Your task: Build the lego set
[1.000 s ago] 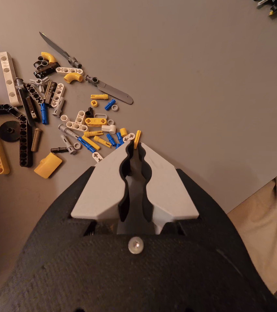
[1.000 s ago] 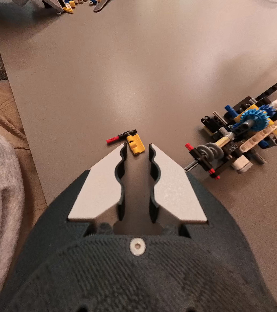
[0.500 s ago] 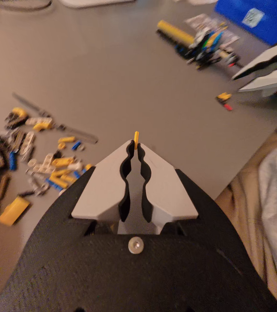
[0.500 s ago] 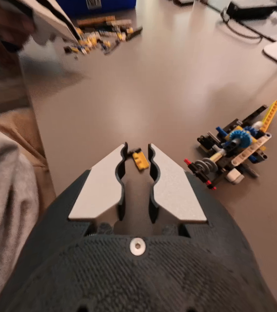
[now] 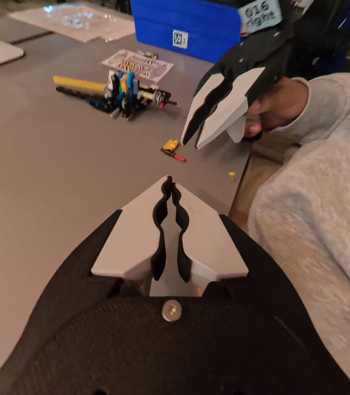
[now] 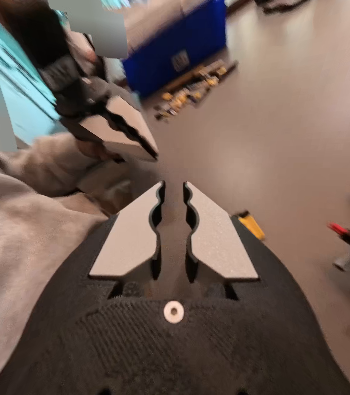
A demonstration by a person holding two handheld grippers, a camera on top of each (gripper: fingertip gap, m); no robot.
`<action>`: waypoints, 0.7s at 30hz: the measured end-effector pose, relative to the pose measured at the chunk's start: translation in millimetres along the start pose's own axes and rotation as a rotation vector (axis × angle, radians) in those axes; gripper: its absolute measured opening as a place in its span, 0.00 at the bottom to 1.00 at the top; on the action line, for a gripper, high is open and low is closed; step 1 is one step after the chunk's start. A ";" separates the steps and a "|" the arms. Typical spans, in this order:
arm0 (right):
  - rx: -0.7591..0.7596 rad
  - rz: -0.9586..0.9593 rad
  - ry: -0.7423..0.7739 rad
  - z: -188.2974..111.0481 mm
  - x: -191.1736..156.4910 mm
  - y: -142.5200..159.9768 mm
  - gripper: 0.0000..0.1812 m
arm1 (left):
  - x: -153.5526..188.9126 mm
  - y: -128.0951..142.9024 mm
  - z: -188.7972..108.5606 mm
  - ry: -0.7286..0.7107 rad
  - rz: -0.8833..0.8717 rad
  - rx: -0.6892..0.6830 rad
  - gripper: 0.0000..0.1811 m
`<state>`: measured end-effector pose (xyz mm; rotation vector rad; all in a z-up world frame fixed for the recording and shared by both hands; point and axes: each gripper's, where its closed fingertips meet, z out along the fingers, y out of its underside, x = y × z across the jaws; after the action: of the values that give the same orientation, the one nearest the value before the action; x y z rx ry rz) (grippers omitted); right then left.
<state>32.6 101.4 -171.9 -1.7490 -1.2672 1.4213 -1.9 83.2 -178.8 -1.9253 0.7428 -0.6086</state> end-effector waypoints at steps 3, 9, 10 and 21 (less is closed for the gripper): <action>-0.061 -0.058 0.127 -11.2 21.2 8.2 0.09 | 0.7 2.8 2.0 0.027 -0.057 -0.007 0.00; -0.029 -0.117 0.182 -35.9 25.2 7.0 0.09 | 7.3 9.7 6.9 0.075 -0.075 -0.039 0.00; -0.029 -0.133 0.212 -41.1 28.9 7.3 0.08 | 8.6 11.0 8.0 0.080 -0.074 -0.045 0.00; -0.337 -0.192 0.007 -61.7 -35.9 78.1 0.05 | 25.9 2.3 18.8 0.141 -0.060 -0.028 0.00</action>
<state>116.4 46.0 -205.3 -1.7805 -1.6990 1.1424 28.3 75.1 -186.2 -1.9508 0.7874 -0.7807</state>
